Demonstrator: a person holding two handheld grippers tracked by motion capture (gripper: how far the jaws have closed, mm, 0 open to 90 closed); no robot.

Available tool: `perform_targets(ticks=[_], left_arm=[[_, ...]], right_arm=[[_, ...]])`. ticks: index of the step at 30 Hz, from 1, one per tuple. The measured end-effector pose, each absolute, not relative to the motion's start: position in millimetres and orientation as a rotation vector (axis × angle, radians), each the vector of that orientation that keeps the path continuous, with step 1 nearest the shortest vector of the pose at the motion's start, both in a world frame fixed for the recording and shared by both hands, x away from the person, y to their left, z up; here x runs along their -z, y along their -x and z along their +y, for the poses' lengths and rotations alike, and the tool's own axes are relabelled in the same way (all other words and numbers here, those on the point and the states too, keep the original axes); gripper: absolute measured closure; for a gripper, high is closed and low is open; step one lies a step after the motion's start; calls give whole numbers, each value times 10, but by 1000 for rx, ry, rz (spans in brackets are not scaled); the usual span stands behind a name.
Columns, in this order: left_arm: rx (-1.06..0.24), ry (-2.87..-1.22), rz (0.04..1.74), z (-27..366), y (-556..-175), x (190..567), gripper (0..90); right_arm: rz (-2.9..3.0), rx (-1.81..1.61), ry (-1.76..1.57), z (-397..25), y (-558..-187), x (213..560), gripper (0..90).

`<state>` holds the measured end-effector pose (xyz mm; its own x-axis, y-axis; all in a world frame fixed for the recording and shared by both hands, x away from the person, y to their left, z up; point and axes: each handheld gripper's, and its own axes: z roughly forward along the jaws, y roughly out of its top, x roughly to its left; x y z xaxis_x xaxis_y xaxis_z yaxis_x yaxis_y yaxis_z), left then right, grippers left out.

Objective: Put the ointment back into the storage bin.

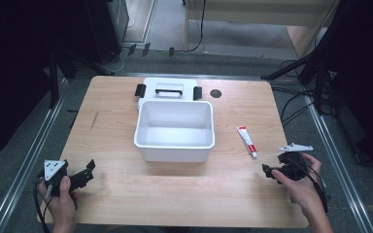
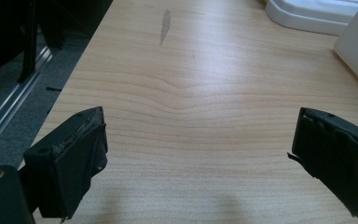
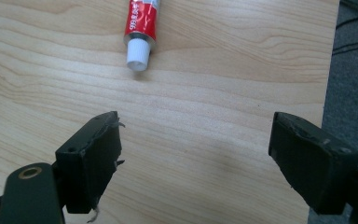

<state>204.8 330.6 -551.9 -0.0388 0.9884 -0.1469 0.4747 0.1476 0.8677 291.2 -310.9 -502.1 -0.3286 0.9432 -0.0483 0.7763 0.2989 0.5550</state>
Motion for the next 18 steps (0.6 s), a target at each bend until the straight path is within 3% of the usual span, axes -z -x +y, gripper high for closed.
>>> perform_targets(ticks=[18], left_arm=[[-801,-1438,1637,3318,-2051,5519,38]], right_arm=[[2492,-236,-1534,-2793,-3264,4936,192]])
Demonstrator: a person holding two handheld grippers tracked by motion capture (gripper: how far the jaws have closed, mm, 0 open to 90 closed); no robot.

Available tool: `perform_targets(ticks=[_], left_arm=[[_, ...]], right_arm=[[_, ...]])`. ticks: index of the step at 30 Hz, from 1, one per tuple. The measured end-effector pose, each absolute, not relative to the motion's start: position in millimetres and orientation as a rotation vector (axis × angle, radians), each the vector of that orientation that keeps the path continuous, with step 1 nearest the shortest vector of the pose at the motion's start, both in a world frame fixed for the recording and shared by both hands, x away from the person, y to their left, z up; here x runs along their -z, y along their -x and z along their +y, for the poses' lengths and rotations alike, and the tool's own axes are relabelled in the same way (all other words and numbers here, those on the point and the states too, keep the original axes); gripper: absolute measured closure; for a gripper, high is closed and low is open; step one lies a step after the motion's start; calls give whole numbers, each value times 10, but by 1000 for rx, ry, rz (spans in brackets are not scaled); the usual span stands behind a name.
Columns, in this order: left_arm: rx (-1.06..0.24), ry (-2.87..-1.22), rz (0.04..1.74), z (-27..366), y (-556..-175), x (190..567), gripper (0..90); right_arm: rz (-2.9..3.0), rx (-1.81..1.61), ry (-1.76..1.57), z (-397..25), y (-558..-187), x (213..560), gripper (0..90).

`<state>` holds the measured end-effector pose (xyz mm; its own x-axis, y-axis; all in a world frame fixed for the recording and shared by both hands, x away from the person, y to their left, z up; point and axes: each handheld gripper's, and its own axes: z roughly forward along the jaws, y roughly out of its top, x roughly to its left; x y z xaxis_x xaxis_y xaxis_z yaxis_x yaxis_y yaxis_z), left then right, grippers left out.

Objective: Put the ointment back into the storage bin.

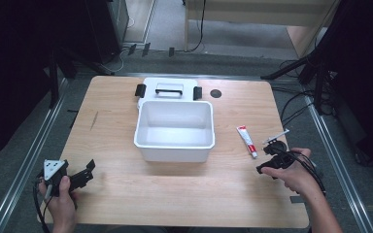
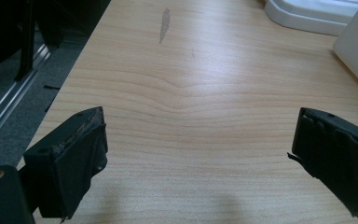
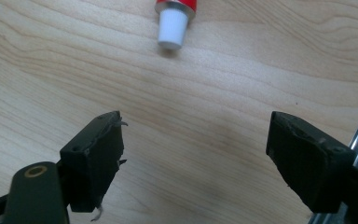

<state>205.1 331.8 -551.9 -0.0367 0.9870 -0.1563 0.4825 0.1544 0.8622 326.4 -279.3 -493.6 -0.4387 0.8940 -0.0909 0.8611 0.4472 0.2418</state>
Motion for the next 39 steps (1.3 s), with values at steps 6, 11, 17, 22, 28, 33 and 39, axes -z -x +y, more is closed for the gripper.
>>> perform_targets(ticks=[6,11,17,22,28,33,39], left_arm=[[-798,-1433,1637,3319,-2053,5520,37],[-796,-1435,1636,3321,-2055,5521,37],[-796,-1431,1637,3321,-2058,5522,37],[-795,-1436,1638,3321,-2058,5521,37],[-795,-1442,1637,3321,-2060,5520,38],[-793,-1442,1636,3321,-2061,5520,37],[-793,-1442,1635,3323,-2062,5521,37]], right_arm=[[2525,-143,-1558,-2664,-3415,4884,196],[2543,-100,-1572,-2595,-3525,4867,234],[2563,-117,-1627,-2545,-3660,4857,299],[2573,-123,-1641,-2521,-3766,4826,386],[2602,-103,-1650,-2469,-3883,4808,469],[2605,-87,-1608,-2411,-3972,4836,520],[2606,-106,-1617,-2355,-4034,4884,582]])
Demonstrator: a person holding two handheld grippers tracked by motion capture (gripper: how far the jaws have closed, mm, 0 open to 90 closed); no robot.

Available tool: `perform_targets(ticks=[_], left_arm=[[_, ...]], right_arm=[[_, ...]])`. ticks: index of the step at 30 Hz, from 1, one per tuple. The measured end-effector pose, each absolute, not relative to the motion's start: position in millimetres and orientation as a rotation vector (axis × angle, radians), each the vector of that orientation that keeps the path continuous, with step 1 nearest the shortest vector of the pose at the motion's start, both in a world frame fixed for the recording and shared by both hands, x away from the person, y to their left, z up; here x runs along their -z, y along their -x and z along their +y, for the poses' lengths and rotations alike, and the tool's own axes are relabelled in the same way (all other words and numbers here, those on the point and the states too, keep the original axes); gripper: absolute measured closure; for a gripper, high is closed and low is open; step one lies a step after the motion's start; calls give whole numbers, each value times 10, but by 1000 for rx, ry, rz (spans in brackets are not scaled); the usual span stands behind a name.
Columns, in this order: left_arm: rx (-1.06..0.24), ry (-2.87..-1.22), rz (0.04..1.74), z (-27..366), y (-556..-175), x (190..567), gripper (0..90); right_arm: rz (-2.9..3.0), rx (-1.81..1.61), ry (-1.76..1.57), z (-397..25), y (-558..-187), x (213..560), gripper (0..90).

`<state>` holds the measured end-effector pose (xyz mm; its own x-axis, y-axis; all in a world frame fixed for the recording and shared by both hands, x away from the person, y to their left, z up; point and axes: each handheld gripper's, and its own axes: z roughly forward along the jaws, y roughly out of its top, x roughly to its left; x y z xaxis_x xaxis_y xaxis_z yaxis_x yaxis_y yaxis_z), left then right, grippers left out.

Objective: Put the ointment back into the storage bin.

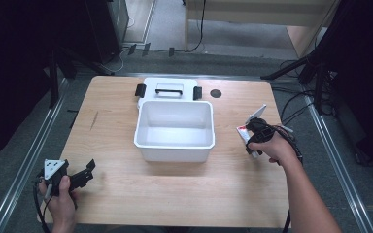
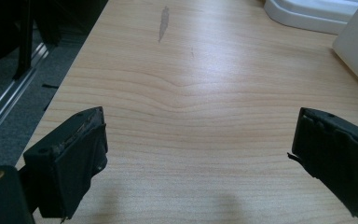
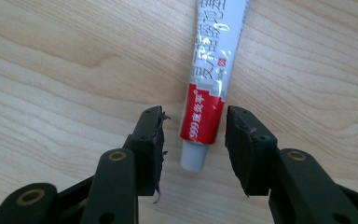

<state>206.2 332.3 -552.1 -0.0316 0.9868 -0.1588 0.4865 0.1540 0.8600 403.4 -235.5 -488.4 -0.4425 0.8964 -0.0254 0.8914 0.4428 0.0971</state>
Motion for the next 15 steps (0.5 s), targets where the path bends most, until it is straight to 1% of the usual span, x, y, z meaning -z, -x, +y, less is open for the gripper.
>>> perform_targets(ticks=[3,6,15], left_arm=[[-793,-1436,1637,3322,-2065,5522,38],[-794,-1435,1636,3322,-2066,5523,37],[-792,-1437,1636,3325,-2066,5522,38]], right_arm=[[2591,-100,-1630,-2331,-4068,4901,585],[2582,-90,-1678,-2331,-4110,4923,623],[2534,-84,-1751,-2326,-4216,4979,634]])
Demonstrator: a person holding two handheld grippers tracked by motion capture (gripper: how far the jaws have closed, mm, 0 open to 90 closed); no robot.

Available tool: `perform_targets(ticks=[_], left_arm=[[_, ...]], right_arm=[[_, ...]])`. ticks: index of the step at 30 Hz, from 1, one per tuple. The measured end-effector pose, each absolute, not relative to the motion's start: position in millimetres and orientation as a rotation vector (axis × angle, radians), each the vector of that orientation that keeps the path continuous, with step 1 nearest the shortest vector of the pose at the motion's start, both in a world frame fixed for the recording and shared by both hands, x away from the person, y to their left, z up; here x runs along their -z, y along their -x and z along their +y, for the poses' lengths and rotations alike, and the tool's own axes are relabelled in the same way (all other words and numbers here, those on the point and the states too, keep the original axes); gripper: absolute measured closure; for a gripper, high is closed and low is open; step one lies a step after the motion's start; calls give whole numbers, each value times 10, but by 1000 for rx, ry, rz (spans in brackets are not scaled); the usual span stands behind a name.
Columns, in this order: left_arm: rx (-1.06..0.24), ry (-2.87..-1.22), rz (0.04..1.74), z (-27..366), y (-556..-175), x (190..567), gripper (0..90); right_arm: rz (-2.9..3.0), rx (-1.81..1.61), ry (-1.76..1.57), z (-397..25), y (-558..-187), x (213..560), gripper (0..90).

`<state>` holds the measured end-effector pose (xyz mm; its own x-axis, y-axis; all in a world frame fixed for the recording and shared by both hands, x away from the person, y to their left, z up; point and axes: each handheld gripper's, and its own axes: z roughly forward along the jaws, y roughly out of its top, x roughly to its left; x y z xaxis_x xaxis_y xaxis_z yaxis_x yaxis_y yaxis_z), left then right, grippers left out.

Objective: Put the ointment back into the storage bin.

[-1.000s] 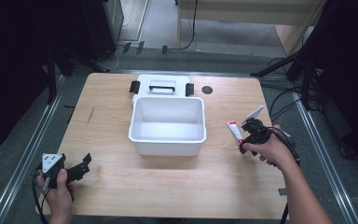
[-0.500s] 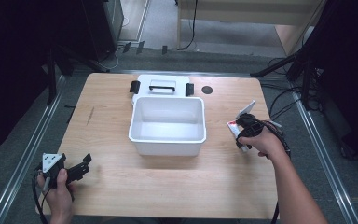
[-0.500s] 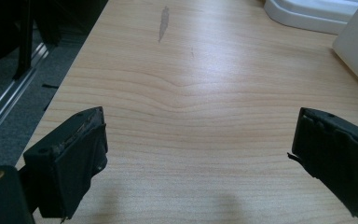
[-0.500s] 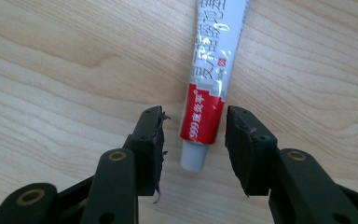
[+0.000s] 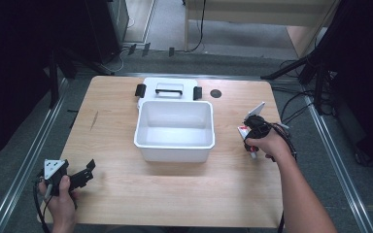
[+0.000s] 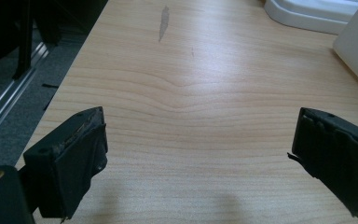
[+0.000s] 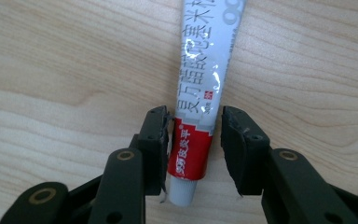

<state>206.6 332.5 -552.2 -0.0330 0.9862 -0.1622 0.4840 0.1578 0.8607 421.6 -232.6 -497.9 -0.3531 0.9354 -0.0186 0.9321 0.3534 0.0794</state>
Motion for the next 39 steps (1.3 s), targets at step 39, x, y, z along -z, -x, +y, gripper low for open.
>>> perform_targets(ticks=[39], left_arm=[[-792,-1435,1641,3328,-2069,5522,38]], right_arm=[[2557,-133,-1702,-2201,-4280,4487,724]])
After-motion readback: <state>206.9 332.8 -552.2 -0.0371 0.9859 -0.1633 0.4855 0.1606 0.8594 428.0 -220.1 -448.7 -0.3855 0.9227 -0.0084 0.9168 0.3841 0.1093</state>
